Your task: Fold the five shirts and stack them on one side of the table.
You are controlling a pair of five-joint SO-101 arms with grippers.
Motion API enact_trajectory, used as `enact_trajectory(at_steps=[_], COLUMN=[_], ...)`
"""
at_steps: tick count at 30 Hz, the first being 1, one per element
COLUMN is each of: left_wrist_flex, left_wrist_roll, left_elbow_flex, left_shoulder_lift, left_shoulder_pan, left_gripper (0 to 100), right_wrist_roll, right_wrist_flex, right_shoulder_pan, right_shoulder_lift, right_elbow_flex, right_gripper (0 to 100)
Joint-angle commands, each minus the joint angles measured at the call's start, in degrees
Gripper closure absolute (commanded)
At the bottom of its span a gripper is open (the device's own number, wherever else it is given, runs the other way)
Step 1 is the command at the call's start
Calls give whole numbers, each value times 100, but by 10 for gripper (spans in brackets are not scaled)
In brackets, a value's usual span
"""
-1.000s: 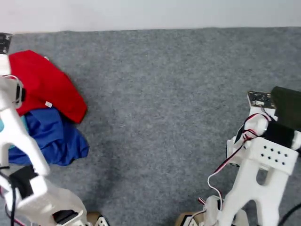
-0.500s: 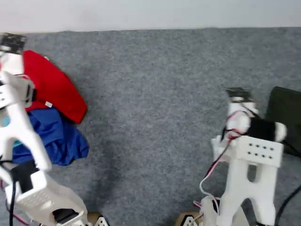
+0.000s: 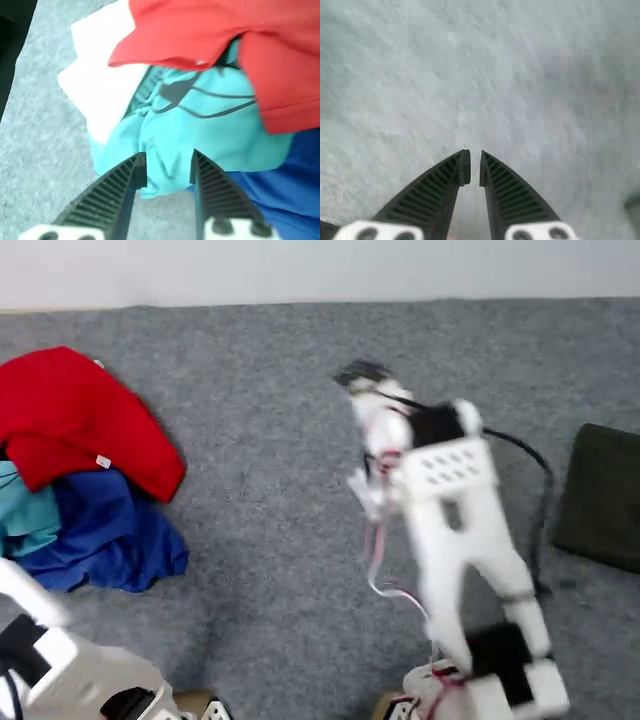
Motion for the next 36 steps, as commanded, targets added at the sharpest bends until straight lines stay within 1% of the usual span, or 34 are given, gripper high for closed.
enact_trajectory(at_steps=[1,5,8,14,16,21,23,30,36], left_wrist_flex=[97,97,97,97,114,431,448,422,422], left_wrist_roll=[-9,-9,-9,-9,0,0,0,0,0], left_elbow_flex=[-40,-31,-31,-13,-13,-13,-13,-13,-13], left_shoulder_lift=[-352,-352,-352,-352,-352,-352,-352,-316,-308], left_shoulder_pan=[-360,-800,-1029,-1301,-1389,-1521,-1574,-1688,-1697], left_gripper=[848,848,848,848,848,848,848,848,848], right_wrist_roll=[-9,79,501,1037,1125,1160,1160,1169,1240], right_wrist_flex=[-57,-57,-57,-119,-119,-286,-514,-1604,-2062], right_shoulder_pan=[-752,-1297,-1631,-2167,-2325,-2563,-2598,-2853,-3108], right_shoulder_lift=[1165,2598,3582,5341,5842,6932,7240,7398,7398], right_elbow_flex=[-1741,-3393,-4615,-6716,-7367,-8721,-9011,-8721,-8360], right_gripper=[948,948,947,946,920,809,784,780,780])
